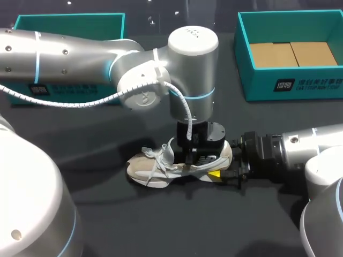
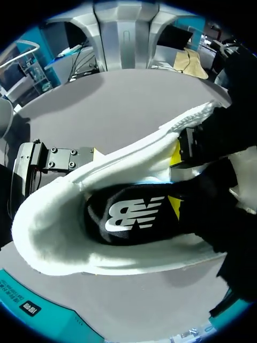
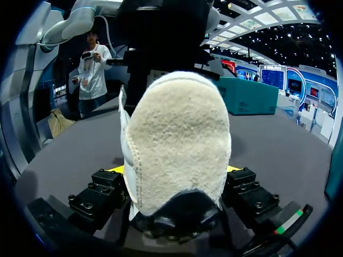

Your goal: Take the shoe out of the shoebox, open the shoe tongue, remove and reinsert the insole, then place the shoe into the shoebox

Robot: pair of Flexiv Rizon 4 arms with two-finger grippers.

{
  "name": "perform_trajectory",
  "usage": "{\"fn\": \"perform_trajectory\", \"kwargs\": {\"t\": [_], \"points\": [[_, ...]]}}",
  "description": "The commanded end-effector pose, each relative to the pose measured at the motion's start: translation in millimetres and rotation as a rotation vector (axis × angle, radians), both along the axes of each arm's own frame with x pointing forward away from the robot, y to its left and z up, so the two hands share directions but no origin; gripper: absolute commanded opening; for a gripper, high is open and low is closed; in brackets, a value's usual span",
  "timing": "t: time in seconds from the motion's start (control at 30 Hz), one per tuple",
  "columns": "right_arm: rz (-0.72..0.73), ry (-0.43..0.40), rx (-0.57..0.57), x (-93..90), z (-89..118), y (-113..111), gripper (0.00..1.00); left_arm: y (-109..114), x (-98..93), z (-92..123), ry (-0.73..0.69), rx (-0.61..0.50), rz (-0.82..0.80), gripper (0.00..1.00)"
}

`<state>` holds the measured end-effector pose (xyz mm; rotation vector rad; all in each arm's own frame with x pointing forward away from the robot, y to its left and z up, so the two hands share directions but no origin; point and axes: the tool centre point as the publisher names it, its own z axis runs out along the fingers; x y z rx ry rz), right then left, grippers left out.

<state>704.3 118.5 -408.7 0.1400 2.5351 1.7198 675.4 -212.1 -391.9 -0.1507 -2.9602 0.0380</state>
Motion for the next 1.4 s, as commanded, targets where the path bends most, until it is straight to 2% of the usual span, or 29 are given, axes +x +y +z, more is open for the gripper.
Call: {"fn": "perform_trajectory", "kwargs": {"t": [0.03, 0.27, 0.53, 0.7, 0.83, 0.93, 1.03, 1.07, 1.23, 1.4], "points": [[-0.002, 0.001, -0.002, 0.9, -1.0, -1.2, 0.0, 3.2, -8.9, -7.5, -0.038, -0.005, 0.012, 0.35], [-0.002, 0.001, -0.002, 0.9, -1.0, -1.2, 0.0, 2.7, -6.6, -21.8, -0.129, -0.028, 0.017, 0.42], [-0.002, 0.001, -0.002, 0.9, -1.0, -1.2, 0.0, 4.8, 3.7, -30.8, -0.183, -0.025, 0.033, 0.42], [-0.002, 0.001, -0.002, 0.9, -1.0, -1.2, 0.0, 11.7, 4.3, -30.0, -0.207, -0.028, 0.024, 0.42], [-0.002, 0.001, -0.002, 0.9, -1.0, -1.2, 0.0, 8.3, 5.2, -36.5, -0.245, -0.028, 0.028, 0.4], [-0.002, 0.001, -0.002, 0.9, -1.0, -1.2, 0.0, 2.4, 10.6, -40.9, -0.258, -0.023, 0.041, 0.36], [-0.002, 0.001, -0.002, 0.9, -1.0, -1.2, 0.0, -2.0, 17.8, -42.6, -0.258, -0.013, 0.059, 0.12], [-0.002, 0.001, -0.002, 0.9, -1.0, -1.2, 0.0, -2.9, 19.9, -42.6, -0.255, -0.011, 0.063, 0.0], [-0.002, 0.001, -0.002, 0.9, -1.0, -1.2, 0.0, -4.1, 25.6, -37.9, -0.236, -0.011, 0.069, 0.0], [-0.002, 0.001, -0.002, 0.9, -1.0, -1.2, 0.0, 1.9, 23.0, -29.2, -0.219, -0.037, 0.064, 0.0]]}}
